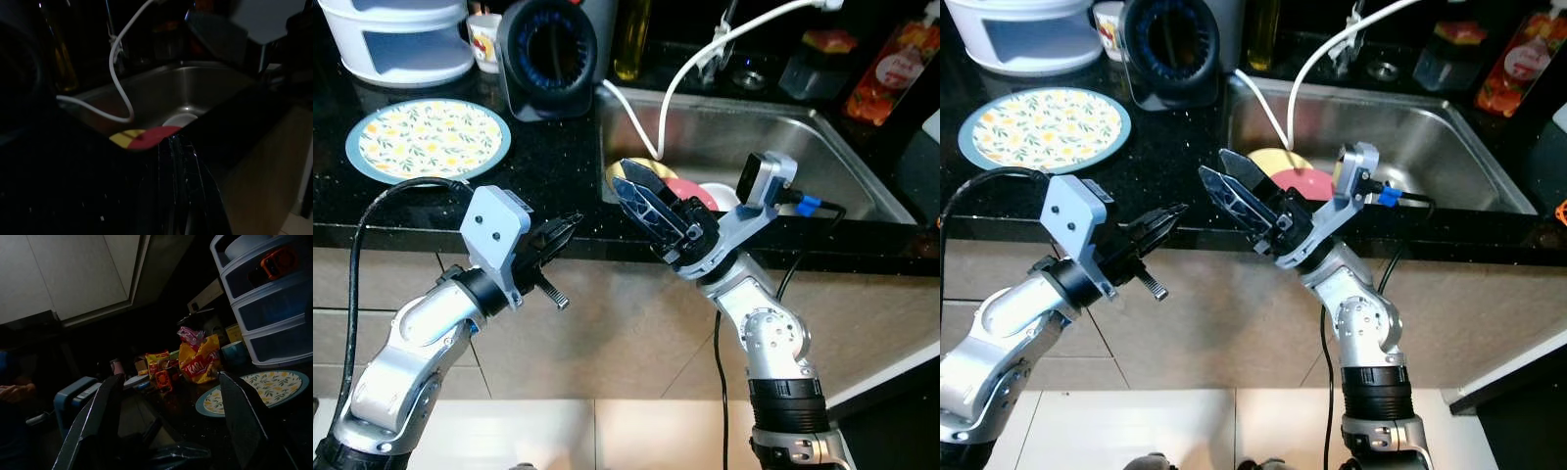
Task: Kitchen organization
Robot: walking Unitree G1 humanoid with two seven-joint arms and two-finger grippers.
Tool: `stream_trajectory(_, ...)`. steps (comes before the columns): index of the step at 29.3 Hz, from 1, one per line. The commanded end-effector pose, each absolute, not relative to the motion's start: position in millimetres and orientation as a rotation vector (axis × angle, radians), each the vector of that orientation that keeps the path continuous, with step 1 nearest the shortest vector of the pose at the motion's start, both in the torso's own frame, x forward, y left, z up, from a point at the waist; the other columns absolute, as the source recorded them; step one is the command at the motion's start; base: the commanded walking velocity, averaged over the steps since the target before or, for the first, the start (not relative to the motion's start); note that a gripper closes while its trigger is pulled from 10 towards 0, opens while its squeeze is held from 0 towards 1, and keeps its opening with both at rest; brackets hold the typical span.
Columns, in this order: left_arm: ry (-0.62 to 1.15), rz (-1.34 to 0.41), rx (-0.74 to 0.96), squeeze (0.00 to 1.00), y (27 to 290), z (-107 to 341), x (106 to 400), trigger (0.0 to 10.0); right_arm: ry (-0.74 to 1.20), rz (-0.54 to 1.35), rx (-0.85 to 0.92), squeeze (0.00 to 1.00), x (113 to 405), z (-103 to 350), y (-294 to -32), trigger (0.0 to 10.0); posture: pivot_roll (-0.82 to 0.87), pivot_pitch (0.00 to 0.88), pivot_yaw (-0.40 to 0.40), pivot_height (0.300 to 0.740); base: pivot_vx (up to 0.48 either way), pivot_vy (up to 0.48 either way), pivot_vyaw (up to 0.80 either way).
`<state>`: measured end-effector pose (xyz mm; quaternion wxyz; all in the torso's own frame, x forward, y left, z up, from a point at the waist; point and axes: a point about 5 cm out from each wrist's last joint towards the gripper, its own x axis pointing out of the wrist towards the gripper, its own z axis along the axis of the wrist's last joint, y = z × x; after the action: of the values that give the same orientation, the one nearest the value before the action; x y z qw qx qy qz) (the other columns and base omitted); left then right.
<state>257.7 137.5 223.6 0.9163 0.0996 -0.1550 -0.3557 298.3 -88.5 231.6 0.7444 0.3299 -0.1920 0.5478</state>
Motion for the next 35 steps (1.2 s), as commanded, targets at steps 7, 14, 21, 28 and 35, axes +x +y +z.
stream_trajectory(7, -0.282, -0.747, 0.194, 0.0, 131, 206, 267, 10.0, -0.418, 1.129, 0.76, 0.0, 309, 226, -89, 10.0, 0.24, 0.0, -0.102, 0.74, 0.0, 0.0, 0.0)
stream_trajectory(14, -0.264, -0.738, 0.181, 0.0, 129, 193, 277, 10.0, -0.382, 1.103, 0.741, 0.0, 313, 216, -86, 10.0, 0.23, 0.0, -0.12, 0.74, 0.0, 0.0, 0.0)
stream_trajectory(21, -0.275, -0.715, 0.167, 0.0, 127, 190, 287, 10.0, -0.345, 1.039, 0.707, 0.0, 323, 210, -89, 10.0, 0.22, 0.0, -0.136, 0.74, 0.0, 0.0, 0.0)
stream_trajectory(28, -0.242, -0.749, 0.164, 0.0, 122, 173, 281, 10.0, -0.308, 1.203, 0.67, 0.0, 303, 195, -87, 10.0, 0.23, 0.0, -0.131, 0.74, 0.0, 0.0, 0.0)
stream_trajectory(35, -0.281, -0.695, 0.205, 0.0, 135, 186, 281, 10.0, -0.294, 1.142, 0.662, 0.0, 315, 195, -78, 10.0, 0.26, 0.0, -0.138, 0.74, 0.0, 0.0, 0.0)
